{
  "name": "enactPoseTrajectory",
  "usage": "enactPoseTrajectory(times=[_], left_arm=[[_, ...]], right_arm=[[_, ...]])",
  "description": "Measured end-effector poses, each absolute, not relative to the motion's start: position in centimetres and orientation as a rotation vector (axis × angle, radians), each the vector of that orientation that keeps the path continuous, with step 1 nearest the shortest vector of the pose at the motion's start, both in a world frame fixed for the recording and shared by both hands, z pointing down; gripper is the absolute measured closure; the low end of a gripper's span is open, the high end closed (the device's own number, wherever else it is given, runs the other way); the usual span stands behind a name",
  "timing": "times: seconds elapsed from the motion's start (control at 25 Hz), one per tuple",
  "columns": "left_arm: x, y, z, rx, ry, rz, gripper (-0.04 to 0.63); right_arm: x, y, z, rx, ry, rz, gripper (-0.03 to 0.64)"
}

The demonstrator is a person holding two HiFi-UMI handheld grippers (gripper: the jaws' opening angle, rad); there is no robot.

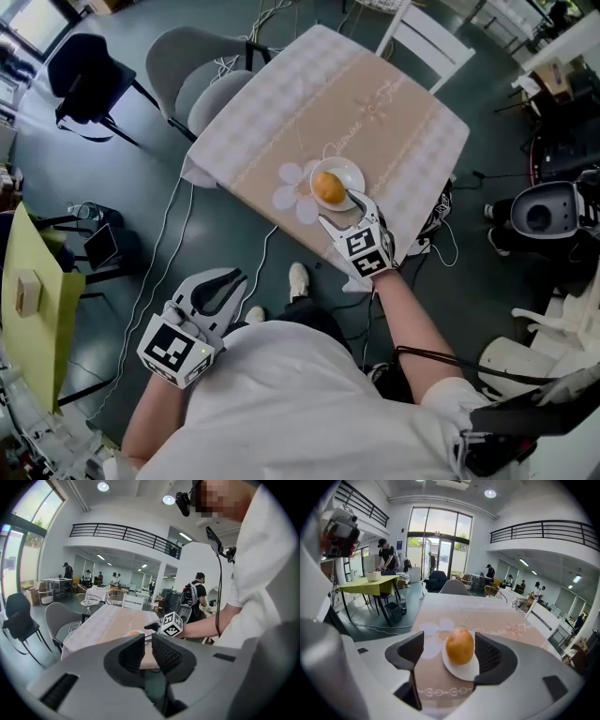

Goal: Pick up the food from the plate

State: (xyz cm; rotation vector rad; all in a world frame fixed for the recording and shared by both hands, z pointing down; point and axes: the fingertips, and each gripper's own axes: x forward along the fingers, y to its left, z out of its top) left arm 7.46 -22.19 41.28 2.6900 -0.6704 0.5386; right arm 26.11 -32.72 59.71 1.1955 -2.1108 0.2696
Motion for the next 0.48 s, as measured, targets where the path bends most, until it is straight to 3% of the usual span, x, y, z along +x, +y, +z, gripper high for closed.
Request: enactPoseTrajectory(times=[0.48], left_arm=[[6.5, -24.2, 42.1, 2.542, -0.917, 0.588, 0.557]], right_arm=[[27.1, -38.4, 67.6, 1.118, -2.091, 0.446, 0.261]])
